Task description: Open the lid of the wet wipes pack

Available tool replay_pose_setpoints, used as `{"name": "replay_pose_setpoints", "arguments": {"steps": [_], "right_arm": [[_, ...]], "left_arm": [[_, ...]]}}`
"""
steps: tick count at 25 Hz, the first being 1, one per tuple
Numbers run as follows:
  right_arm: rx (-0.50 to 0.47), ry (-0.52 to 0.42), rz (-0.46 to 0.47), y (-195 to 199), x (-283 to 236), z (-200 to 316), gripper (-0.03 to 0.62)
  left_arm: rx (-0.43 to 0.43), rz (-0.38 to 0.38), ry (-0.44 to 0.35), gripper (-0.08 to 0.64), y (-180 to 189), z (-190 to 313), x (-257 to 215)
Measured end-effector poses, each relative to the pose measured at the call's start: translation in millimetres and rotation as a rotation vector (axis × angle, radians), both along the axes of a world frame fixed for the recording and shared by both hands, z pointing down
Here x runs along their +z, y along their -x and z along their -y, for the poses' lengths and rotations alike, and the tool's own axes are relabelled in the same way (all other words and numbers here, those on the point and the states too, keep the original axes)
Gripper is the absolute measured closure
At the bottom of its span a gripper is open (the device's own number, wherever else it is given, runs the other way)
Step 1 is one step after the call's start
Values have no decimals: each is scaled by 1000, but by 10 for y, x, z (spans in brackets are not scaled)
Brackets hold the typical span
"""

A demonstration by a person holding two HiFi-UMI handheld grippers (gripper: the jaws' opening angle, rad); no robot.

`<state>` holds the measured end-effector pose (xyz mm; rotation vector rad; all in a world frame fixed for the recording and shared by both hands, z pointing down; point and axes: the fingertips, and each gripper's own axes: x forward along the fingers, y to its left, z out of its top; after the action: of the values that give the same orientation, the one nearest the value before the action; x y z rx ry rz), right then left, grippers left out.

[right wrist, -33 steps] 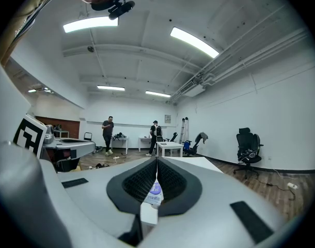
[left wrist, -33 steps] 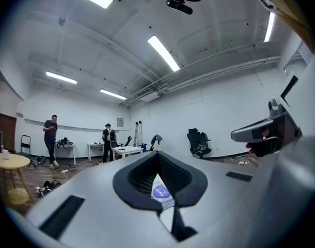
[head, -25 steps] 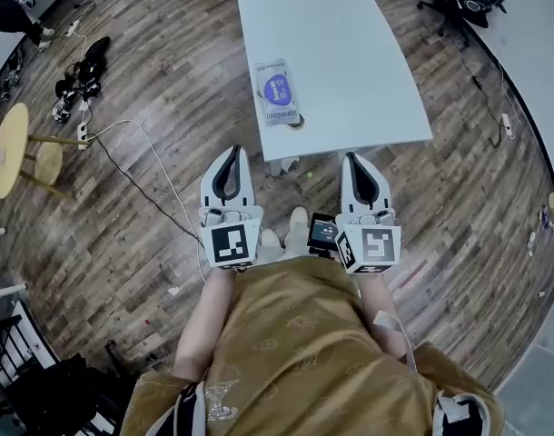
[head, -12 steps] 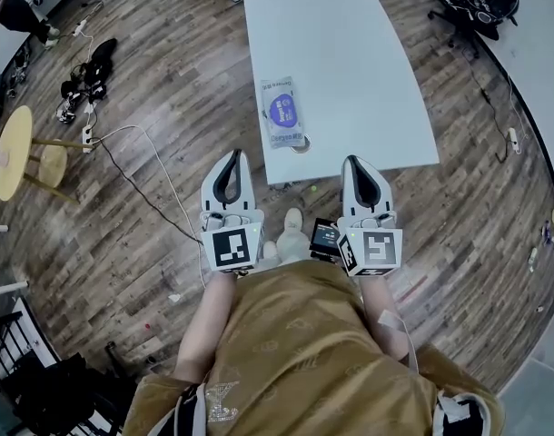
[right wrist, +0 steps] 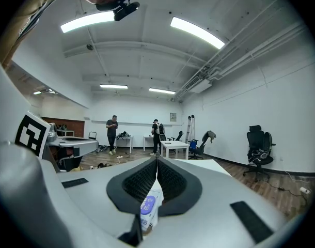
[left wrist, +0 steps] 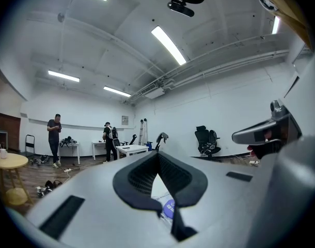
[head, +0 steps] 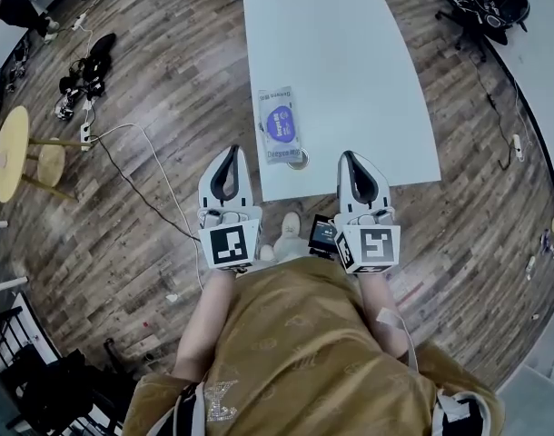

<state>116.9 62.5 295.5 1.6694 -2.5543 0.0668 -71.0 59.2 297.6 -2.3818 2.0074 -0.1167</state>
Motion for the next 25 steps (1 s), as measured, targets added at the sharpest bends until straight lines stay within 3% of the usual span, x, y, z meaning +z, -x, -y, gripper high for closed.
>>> {"name": "replay_pose_setpoints", "arguments": {"steps": [12,25], "right_arm": [[-34,-14,21,-141,5,359,583],[-45,-9,16,66,-42,712,583]], "left_arm": [[-4,54,-5,555,-184,363,-52],[6,44,9,555,-87,713,-48]]}}
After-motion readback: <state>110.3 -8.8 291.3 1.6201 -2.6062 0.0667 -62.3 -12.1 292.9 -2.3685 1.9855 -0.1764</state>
